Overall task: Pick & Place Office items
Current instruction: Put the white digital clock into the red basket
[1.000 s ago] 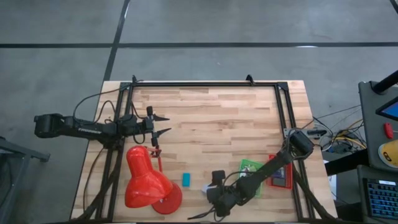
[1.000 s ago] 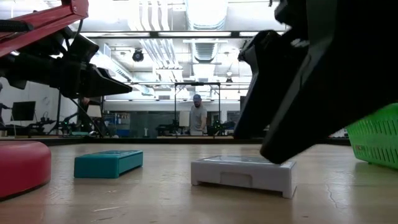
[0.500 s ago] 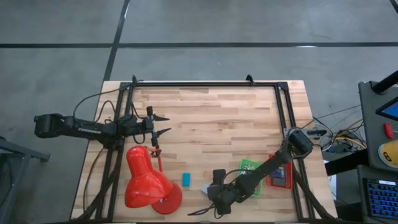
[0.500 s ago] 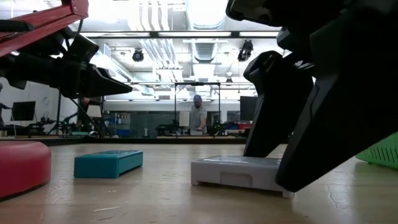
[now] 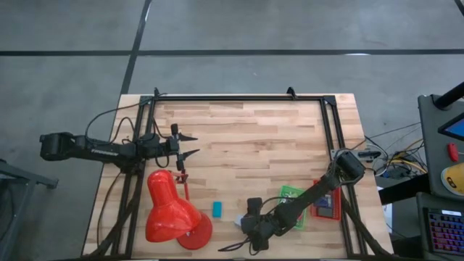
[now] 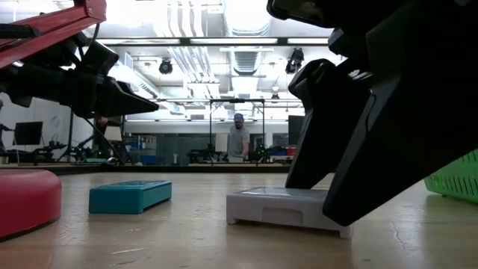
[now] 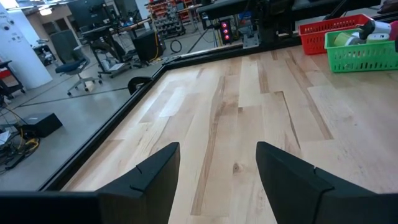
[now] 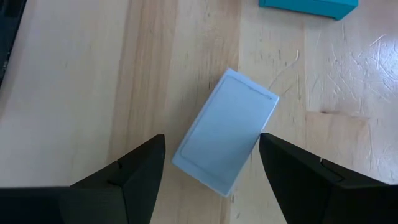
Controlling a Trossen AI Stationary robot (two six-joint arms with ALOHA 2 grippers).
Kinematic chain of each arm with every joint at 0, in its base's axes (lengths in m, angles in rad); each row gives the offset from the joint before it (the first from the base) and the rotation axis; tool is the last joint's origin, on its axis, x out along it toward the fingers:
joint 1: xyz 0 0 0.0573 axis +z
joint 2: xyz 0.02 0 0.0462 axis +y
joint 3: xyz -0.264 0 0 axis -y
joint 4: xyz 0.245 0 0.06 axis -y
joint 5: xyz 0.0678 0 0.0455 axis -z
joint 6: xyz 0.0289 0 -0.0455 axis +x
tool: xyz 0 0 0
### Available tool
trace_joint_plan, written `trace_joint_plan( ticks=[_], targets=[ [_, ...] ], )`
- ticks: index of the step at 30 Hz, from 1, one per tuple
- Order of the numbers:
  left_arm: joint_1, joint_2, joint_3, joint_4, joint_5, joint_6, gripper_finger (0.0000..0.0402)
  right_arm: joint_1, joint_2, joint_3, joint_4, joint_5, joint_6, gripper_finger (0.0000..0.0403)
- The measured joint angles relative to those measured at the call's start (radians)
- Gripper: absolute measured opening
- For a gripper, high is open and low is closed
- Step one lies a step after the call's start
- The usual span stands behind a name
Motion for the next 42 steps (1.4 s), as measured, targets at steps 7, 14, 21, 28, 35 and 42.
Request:
trace_joint_plan(
  ticks=[7, 14, 21, 28, 35, 42],
  targets=[
    [0.0, 0.0, 0.0, 0.0, 0.0, 0.0, 0.0218, -0.001, 0.0, 0.0, -0.001, -0.009, 0.0, 0.022],
    [0.0, 0.0, 0.0, 0.0, 0.0, 0.0, 0.0218, -0.001, 0.0, 0.0, -0.003, -0.016, 0.0, 0.0185],
    [0.0, 0.0, 0.0, 0.0, 0.0, 0.0, 0.0218, -0.001, -0.001, 0.0, -0.003, -0.022, 0.0, 0.0157],
    [0.0, 0.0, 0.0, 0.0, 0.0, 0.0, 0.0218, 0.0, -0.001, 0.0, -0.003, -0.024, 0.0, 0.0155],
    [0.0, 0.0, 0.0, 0.0, 0.0, 0.0, 0.0218, 0.0, -0.001, 0.001, -0.004, -0.024, -0.001, 0.0156],
    [0.0, 0.0, 0.0, 0.0, 0.0, 0.0, 0.0218, -0.002, -0.026, 0.042, -0.013, -0.01, -0.023, 0.0156]
  ],
)
